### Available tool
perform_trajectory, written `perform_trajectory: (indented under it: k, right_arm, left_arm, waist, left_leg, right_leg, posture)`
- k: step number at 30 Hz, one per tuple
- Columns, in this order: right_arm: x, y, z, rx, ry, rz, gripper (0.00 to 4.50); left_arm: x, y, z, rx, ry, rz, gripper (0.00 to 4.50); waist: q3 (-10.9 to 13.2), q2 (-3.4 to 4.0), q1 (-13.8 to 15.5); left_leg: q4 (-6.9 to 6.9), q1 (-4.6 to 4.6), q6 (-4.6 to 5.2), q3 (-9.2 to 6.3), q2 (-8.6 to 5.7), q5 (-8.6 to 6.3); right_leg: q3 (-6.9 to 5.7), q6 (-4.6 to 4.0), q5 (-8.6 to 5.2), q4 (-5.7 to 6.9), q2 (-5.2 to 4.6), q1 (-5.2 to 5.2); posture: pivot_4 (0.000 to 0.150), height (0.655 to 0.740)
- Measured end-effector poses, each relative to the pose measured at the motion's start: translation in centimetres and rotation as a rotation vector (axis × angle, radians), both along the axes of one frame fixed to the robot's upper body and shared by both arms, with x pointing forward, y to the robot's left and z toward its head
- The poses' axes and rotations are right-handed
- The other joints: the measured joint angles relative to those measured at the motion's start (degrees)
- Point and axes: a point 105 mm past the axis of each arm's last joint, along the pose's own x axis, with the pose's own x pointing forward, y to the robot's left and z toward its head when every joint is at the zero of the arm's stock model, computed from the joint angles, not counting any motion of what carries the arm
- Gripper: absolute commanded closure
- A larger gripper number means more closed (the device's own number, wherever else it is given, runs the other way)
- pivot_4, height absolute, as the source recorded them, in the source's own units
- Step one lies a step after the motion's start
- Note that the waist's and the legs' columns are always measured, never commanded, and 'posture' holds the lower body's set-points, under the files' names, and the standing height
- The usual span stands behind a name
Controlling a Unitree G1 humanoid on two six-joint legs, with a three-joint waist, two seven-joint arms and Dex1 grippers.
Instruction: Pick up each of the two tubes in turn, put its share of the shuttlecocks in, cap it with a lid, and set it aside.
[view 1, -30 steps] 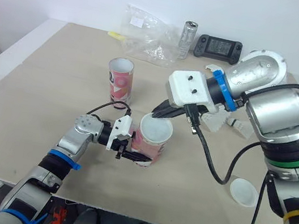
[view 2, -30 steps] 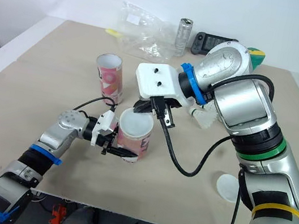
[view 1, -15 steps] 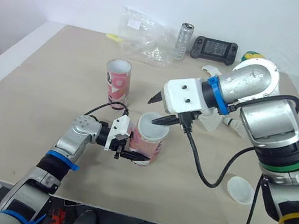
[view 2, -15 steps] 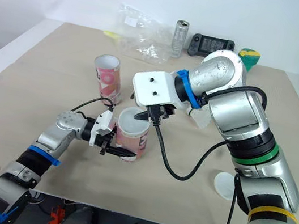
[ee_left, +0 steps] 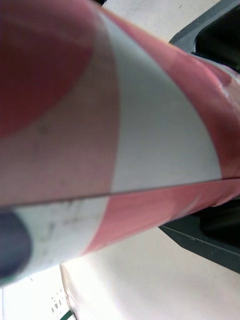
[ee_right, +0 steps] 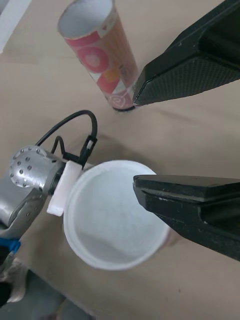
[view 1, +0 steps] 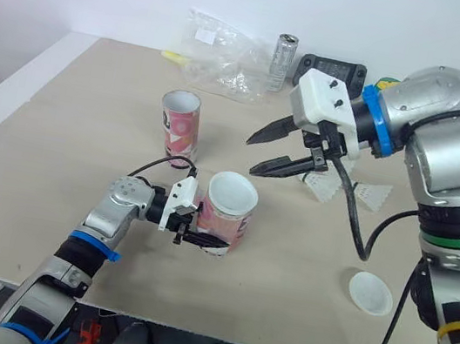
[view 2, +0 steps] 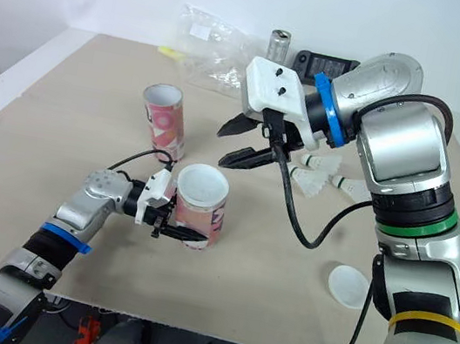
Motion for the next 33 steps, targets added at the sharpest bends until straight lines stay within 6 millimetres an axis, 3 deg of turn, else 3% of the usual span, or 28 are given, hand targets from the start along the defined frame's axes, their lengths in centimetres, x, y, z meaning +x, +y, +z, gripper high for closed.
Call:
perform_trajectory:
  k: [6,12,21,33]
  right_arm:
    - [-0.8,1.4,-0.7,0.042,0.052,0.046,4.45]
    - [-1.6,2.1,-4.2,-0.070,0.057,0.099,4.45]
    - [-1.8,2.1,-4.7,-0.167,-0.089,0.148,4.45]
    - [-1.7,2.6,-5.5,-0.226,-0.190,0.186,4.45]
  left_arm:
    - [0.0,0.0,0.0,0.000,-0.005,-0.004,2.08]
    - [0.0,0.0,0.0,0.001,-0.006,-0.004,2.08]
    - [0.1,0.1,-0.1,0.006,0.007,0.010,2.08]
    - [0.2,0.4,-0.7,0.020,0.031,0.034,2.08]
  waist:
    - [0.0,0.00,0.0]
    - [0.0,0.01,0.0]
    - [0.0,-0.02,0.0]
    - [-0.7,-0.38,-0.1]
  left_leg:
    - [0.00,0.00,0.00,-0.01,0.00,0.00]
    - [0.00,-0.01,0.00,0.00,-0.01,0.00]
    - [0.00,0.30,0.00,-0.03,0.01,0.00]
    - [-0.25,0.83,-0.02,0.02,0.07,-0.01]
  right_leg:
    - [0.00,0.01,-0.01,0.00,-0.01,0.00]
    - [0.00,0.08,-0.05,0.00,-0.01,-0.01]
    - [-0.02,0.24,-0.19,0.00,0.01,0.29]
    - [-0.02,-0.16,-0.38,0.00,0.02,0.49]
  posture:
    - [0.150,0.7394]
    - [0.150,0.7394]
    - [0.150,0.7394]
    - [0.150,0.7394]
